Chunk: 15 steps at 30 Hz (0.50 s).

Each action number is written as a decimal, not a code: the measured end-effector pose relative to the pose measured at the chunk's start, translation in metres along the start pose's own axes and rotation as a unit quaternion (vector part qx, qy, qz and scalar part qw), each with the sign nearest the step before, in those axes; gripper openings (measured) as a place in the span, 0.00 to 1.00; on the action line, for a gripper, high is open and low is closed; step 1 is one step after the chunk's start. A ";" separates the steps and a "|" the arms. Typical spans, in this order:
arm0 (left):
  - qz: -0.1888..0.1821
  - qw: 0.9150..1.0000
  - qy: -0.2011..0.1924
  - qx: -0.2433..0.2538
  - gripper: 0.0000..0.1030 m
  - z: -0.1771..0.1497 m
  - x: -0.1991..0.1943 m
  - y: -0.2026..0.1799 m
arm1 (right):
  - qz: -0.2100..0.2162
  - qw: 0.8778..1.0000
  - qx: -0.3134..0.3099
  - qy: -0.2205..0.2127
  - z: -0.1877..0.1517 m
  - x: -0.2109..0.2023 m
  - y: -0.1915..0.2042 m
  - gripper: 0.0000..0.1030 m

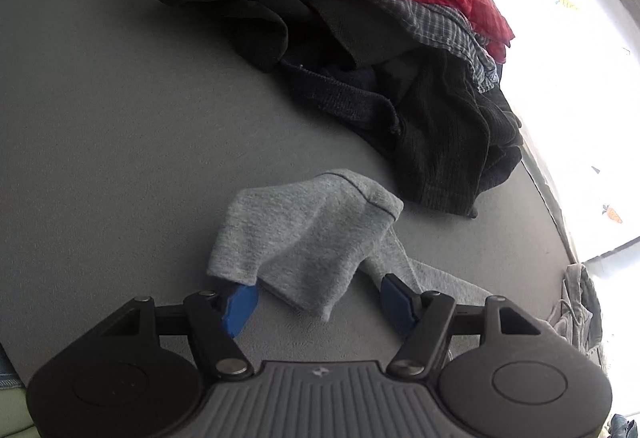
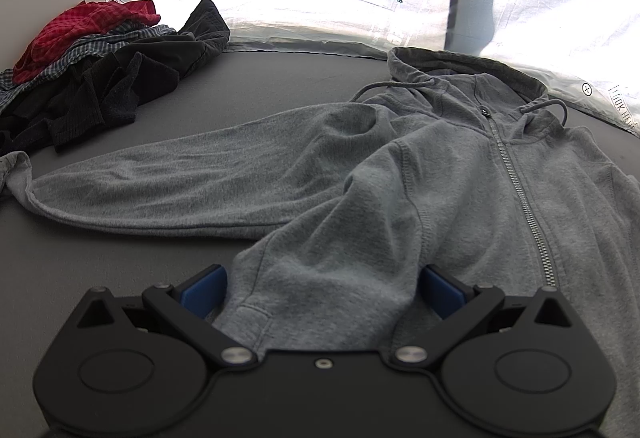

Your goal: Fold clothes

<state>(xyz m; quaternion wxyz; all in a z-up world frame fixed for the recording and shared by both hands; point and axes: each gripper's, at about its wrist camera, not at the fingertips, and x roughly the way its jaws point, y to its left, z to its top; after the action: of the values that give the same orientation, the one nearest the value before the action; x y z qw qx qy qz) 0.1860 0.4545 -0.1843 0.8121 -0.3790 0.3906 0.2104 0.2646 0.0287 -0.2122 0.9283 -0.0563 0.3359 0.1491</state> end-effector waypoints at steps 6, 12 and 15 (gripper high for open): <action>0.074 0.992 -0.009 0.100 0.65 -0.012 0.014 -0.033 | 0.000 1.000 0.000 0.000 0.000 0.000 0.000 1.00; 0.114 0.982 -0.039 0.144 0.07 -0.016 0.013 -0.026 | 0.000 1.000 0.000 0.000 0.000 0.000 0.000 1.00; 0.107 0.986 -0.049 0.116 0.05 -0.010 0.001 -0.008 | 0.000 1.000 0.001 0.000 0.000 0.000 0.000 1.00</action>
<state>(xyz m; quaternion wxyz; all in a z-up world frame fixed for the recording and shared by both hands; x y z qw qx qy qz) 0.1870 0.4419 -0.1862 0.8413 -0.2277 0.4105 0.2681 0.2644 0.0288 -0.2121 0.9284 -0.0557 0.3357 0.1489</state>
